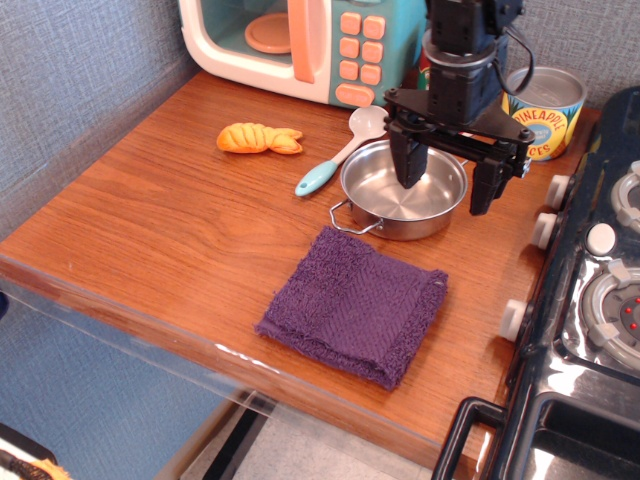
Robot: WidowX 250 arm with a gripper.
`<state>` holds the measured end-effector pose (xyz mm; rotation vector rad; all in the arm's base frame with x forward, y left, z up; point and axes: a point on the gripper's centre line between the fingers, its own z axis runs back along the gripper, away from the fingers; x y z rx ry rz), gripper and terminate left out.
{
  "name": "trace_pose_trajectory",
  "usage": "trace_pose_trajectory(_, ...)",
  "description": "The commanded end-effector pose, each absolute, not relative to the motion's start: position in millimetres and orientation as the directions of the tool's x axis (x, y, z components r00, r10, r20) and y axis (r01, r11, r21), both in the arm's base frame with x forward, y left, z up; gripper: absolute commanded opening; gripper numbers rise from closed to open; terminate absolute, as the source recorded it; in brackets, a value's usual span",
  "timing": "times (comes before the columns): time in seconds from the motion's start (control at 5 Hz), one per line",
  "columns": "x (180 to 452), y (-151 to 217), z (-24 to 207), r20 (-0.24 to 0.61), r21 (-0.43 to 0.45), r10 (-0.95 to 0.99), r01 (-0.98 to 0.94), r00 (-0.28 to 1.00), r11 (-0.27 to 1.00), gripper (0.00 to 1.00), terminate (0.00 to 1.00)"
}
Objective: Place the pot on the purple towel.
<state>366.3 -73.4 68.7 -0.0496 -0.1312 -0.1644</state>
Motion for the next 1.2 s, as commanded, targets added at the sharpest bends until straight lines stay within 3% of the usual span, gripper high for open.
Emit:
trace_pose_trajectory(0.0,396.7,-76.3,58.9,0.190,-0.007,-0.122,0.126,0.974,0.992,1.00,0.00)
trace_pose_trajectory(0.2,397.8,-72.1,43.8,0.216,0.000,-0.006,0.006,0.976,1.000,1.00,0.00)
trace_pose_trajectory(0.6,398.7,-71.7,26.3,0.201,-0.019,0.061,-0.058,0.978,0.998,1.00,0.00)
trace_pose_trajectory(0.8,398.4,-71.4,21.4,0.185,-0.029,0.058,-0.054,0.981,0.998,0.00,0.00)
trace_pose_trajectory(1.0,398.8,-70.3,19.4,0.171,-0.029,0.053,-0.049,0.984,0.998,0.00,0.00)
